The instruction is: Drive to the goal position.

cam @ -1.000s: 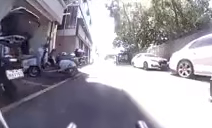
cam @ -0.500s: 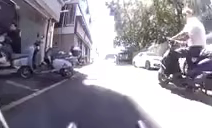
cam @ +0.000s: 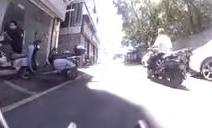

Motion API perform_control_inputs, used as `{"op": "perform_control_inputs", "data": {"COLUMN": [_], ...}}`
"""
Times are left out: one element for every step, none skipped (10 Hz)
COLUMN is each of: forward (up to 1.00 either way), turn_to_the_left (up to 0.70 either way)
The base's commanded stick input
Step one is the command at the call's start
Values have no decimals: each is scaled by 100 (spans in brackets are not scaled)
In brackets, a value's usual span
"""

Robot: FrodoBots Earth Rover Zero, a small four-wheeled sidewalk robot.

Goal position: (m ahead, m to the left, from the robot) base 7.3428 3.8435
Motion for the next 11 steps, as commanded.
{"op": "perform_control_inputs", "data": {"forward": [70,70,70,70,70,70,70,70,70,70,70], "turn_to_the_left": [0,0,0,0,0,0,0,0,0,0,0]}}
